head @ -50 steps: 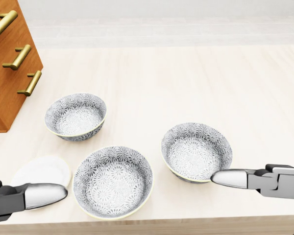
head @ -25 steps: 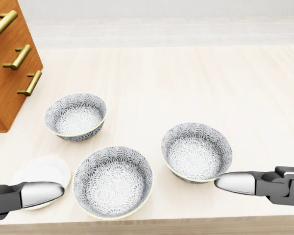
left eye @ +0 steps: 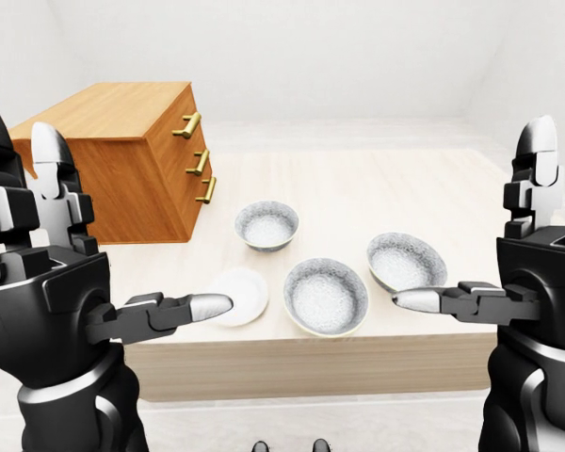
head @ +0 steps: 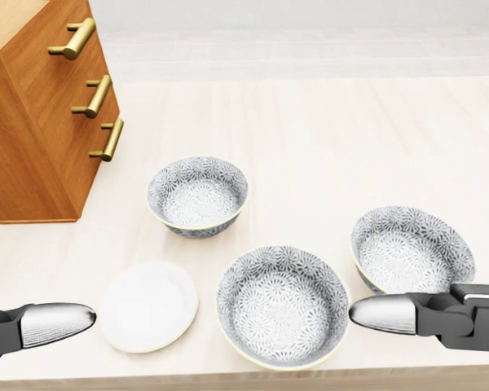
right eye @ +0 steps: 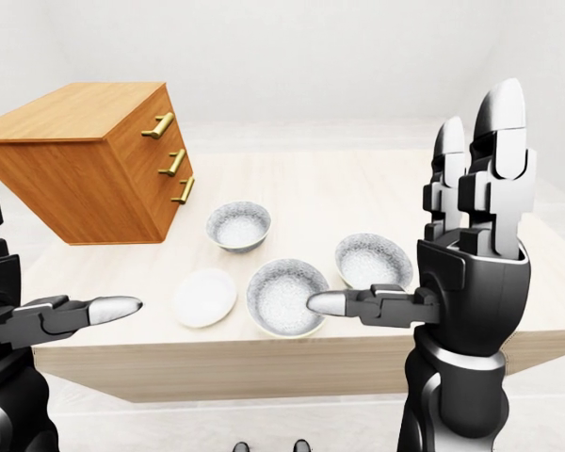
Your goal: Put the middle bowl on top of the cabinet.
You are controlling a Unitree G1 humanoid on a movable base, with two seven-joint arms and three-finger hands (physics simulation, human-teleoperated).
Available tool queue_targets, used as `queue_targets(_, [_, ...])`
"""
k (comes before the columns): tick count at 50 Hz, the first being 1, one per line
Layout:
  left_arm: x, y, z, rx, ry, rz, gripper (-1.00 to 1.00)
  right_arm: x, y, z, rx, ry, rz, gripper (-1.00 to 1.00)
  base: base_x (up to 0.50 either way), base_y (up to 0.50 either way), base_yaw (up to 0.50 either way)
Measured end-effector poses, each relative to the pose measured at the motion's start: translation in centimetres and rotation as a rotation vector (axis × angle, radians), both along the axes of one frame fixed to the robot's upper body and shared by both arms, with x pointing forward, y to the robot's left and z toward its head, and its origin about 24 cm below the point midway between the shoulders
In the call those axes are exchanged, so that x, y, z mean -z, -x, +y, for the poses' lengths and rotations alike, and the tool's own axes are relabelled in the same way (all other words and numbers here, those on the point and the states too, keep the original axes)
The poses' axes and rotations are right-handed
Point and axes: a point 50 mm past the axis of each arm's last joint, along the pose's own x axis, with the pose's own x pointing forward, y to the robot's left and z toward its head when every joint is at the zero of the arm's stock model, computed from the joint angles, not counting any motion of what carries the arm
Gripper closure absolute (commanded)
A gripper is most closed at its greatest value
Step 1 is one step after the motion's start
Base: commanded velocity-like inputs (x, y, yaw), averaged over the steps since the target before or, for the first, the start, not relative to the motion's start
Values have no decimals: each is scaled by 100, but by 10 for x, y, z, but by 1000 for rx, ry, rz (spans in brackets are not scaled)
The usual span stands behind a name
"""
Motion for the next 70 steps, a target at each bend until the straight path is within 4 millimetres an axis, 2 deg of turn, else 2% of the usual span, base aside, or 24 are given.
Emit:
queue_targets(34, [13,-8,-3,-8,9,81,-100,9,-4,0,5,-4,54,-100,4,49,0])
queue_targets(54, [17,-11,-3,-11,11,104,-100,9,-2,4,-36,-10,51,-100,1,7,0])
queue_targets(70, [21,-13,-4,-5,15,127,-100,10,-1,4,-55,-12,59,-100,47,0,0])
